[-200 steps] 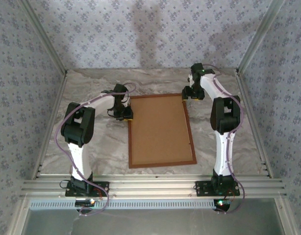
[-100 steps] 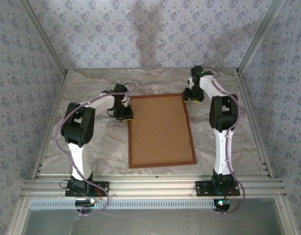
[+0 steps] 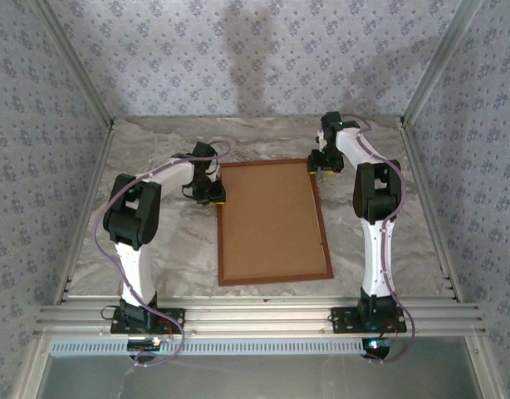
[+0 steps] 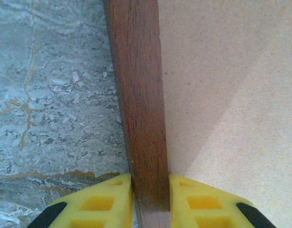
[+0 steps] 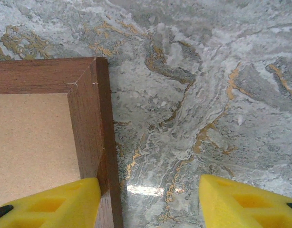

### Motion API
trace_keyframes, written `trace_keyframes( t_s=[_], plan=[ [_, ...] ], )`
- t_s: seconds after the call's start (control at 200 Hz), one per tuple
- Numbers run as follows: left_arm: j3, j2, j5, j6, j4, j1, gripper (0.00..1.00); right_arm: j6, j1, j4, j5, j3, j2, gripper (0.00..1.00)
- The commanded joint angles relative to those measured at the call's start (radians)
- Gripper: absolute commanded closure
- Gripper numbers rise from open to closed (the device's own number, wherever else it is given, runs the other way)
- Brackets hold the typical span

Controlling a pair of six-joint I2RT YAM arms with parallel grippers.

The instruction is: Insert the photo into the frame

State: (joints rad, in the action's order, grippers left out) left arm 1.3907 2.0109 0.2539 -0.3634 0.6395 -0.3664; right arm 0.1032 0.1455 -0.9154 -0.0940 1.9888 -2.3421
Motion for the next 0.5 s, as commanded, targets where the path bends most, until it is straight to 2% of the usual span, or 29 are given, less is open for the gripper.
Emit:
trace_keyframes(
  t_s=[0.0, 0.495],
  plan=[
    [-0.034, 0.069, -0.048, 0.015, 0.003, 0.0, 0.77, -0.013, 0.019, -0.023, -0.006, 0.008, -0.029, 0.41],
    [-0.035, 0.068, -0.047, 0.015, 0.002, 0.0, 0.77, -0.012, 0.024, -0.031, -0.012, 0.006, -0.023, 0.42]
  ],
)
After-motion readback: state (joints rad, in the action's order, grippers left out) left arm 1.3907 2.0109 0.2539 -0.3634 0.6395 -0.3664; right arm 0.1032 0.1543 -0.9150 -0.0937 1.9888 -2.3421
